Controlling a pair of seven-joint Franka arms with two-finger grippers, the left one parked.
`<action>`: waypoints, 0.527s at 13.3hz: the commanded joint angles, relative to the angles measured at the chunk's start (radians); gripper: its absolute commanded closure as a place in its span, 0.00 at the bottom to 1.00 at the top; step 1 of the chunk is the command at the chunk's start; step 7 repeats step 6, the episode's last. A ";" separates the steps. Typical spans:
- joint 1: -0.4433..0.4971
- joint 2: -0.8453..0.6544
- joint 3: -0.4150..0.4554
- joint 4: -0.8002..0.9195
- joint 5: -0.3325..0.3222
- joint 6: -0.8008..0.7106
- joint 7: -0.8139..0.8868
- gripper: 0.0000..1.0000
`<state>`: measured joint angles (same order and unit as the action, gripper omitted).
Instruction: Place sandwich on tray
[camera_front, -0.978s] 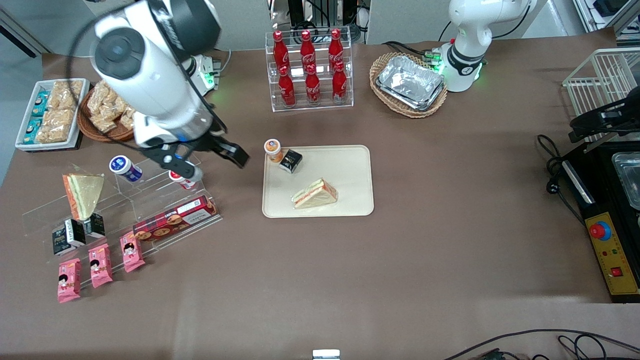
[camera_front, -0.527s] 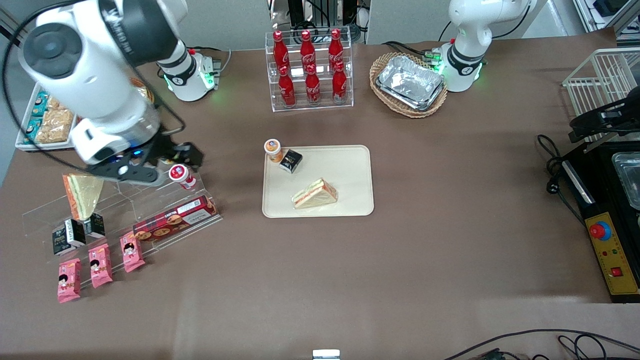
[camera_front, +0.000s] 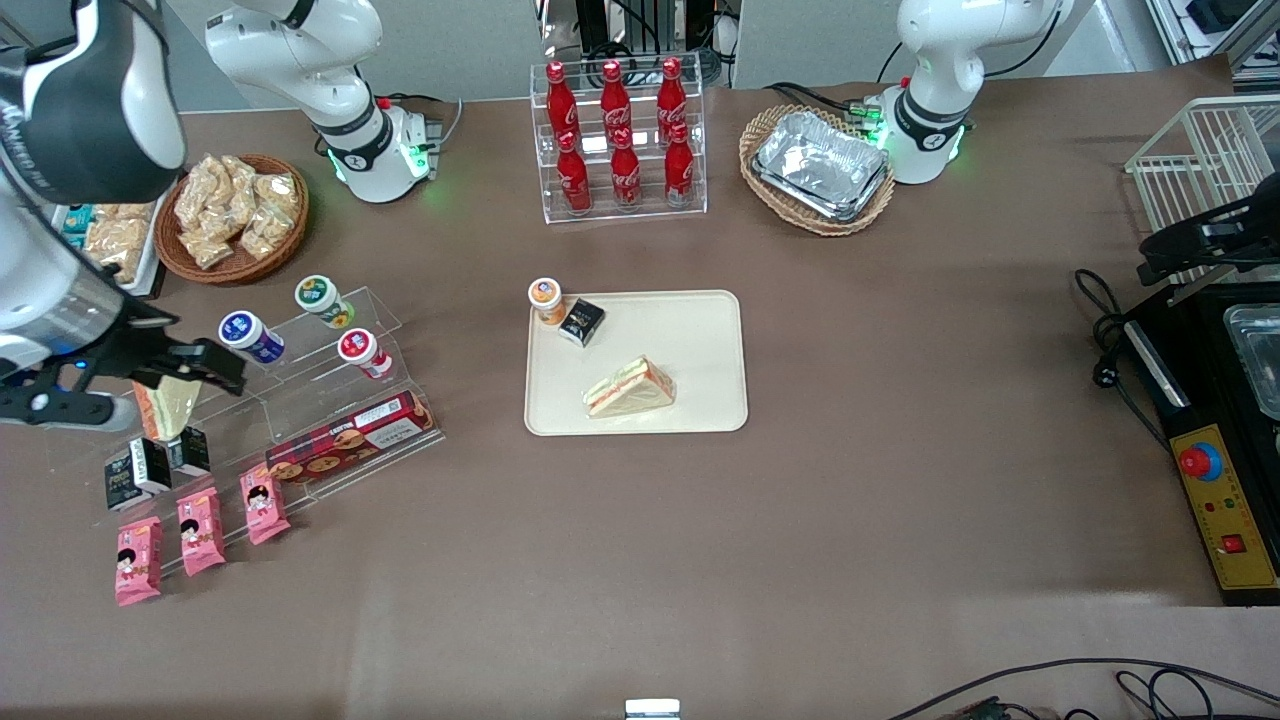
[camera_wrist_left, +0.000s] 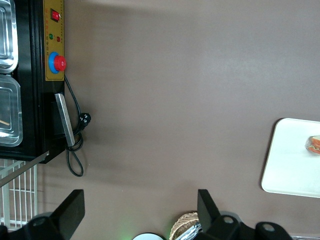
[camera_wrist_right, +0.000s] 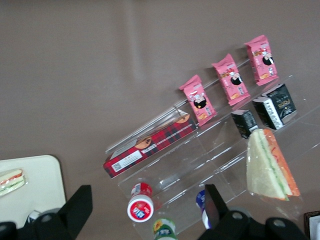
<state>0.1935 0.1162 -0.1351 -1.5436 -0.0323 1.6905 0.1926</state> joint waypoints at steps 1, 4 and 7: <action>-0.142 -0.040 0.076 -0.033 -0.024 0.029 -0.062 0.00; -0.204 -0.024 0.080 -0.007 -0.017 0.032 -0.127 0.00; -0.204 -0.010 0.081 0.017 -0.017 0.029 -0.127 0.00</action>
